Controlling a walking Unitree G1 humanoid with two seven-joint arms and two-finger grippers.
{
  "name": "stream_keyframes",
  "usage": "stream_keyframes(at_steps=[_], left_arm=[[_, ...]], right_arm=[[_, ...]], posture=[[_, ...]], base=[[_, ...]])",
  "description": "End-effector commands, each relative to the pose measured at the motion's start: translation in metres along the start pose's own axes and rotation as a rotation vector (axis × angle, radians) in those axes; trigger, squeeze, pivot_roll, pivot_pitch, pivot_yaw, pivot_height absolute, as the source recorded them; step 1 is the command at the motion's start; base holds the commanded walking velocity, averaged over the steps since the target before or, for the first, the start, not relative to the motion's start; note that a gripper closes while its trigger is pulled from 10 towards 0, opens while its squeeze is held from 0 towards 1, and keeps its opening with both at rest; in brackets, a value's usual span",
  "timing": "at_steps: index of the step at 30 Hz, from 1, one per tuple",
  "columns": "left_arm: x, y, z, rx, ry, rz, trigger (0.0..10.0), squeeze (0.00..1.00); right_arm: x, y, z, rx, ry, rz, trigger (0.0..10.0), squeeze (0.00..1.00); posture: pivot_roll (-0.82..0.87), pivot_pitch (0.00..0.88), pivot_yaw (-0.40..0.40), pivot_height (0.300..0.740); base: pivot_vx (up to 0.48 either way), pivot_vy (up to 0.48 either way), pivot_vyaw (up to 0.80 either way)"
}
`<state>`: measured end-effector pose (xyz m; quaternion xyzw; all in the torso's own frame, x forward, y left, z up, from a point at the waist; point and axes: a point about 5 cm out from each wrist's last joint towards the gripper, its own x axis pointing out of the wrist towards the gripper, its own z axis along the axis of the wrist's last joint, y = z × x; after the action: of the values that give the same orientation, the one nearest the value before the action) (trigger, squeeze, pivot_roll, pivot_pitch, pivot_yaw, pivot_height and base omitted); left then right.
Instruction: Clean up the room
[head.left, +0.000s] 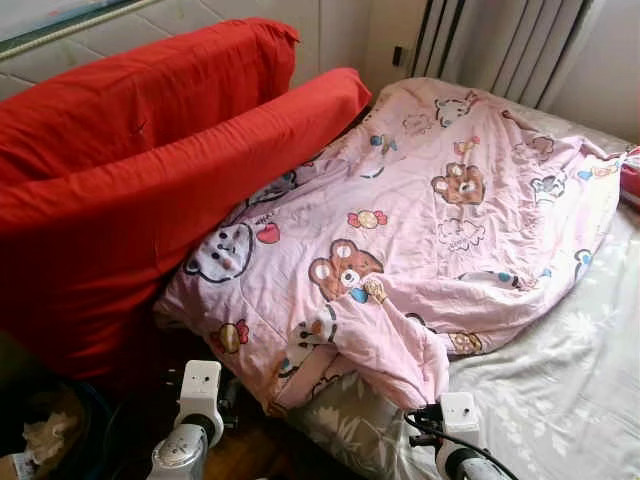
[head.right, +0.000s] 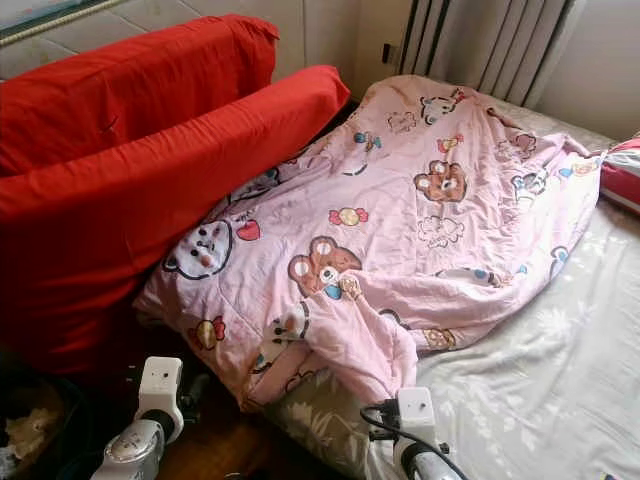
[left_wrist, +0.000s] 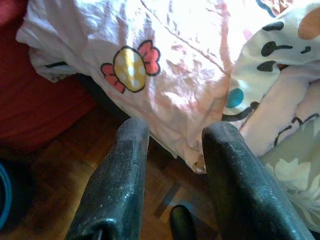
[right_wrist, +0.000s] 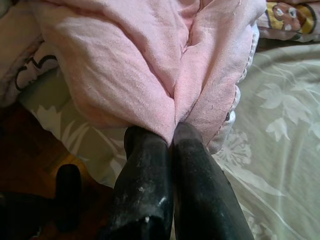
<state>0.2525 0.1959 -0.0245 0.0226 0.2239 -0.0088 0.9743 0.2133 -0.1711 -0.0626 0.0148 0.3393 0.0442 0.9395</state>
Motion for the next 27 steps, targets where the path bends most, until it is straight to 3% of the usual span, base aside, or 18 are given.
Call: stream_keyframes(at_steps=[1, 27], left_arm=[[-0.004, 0.001, -0.007, -0.003, 0.017, 0.005, 10.0, 0.00], [-0.004, 0.003, -0.008, 0.005, 0.022, 0.007, 10.0, 0.00]], right_arm=[[-0.003, 0.001, -0.008, 0.004, 0.026, 0.001, 10.0, 0.00], [0.000, -0.002, 0.005, 0.012, -0.050, -0.035, 10.0, 0.00]], posture=[[0.01, 0.116, -0.025, 0.740], [0.02, 0.131, -0.021, 0.740]], base=[[-0.247, 0.000, 0.00], [-0.245, 0.000, 0.00]])
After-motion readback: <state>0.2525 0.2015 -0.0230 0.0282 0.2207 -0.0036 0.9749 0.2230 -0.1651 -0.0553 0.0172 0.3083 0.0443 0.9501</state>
